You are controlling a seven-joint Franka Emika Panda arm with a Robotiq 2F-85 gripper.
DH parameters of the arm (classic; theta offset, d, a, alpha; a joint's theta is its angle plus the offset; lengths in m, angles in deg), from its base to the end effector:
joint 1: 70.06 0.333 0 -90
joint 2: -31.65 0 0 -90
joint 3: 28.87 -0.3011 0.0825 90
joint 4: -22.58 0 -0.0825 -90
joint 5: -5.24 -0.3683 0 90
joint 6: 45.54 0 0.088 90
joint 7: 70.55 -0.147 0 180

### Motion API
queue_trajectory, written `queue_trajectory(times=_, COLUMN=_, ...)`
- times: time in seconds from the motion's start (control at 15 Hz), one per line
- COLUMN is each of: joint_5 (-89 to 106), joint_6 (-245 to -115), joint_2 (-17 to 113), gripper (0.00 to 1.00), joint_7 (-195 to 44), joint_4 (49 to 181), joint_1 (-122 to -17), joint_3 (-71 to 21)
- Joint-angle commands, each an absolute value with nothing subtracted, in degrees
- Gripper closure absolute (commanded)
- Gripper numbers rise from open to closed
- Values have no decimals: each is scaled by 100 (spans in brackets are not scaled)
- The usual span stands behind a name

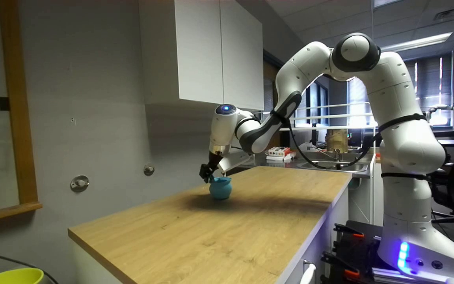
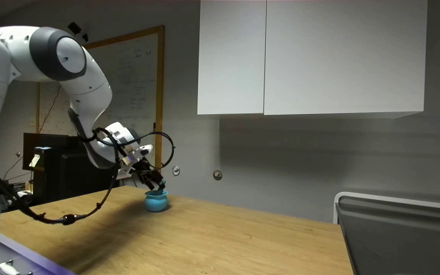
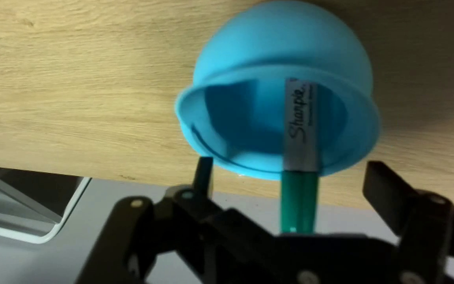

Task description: Put the marker in the bowl

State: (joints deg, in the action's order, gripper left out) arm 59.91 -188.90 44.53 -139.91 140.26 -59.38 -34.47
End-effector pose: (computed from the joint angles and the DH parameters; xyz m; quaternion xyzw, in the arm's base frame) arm 0.5840 0.1549 0.3133 0.9420 -0.0980 0.2821 0.1532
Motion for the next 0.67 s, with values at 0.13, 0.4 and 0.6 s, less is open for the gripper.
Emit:
queue_trajectory(times=0.13, joint_5=6120, joint_6=-18949, joint_2=4448, gripper=0, joint_7=-14210, joint_4=13995, joint_1=-5850, joint_3=-3385)
queue_trajectory(times=0.4, joint_5=5953, joint_6=-18933, joint_2=4307, gripper=0, joint_7=-14021, joint_4=14079, joint_1=-5857, joint_3=-3439)
queue_trajectory(times=0.6, joint_5=5737, joint_6=-18918, joint_2=4083, gripper=0, joint_7=-13846, joint_4=14228, joint_1=-5858, joint_3=-3516)
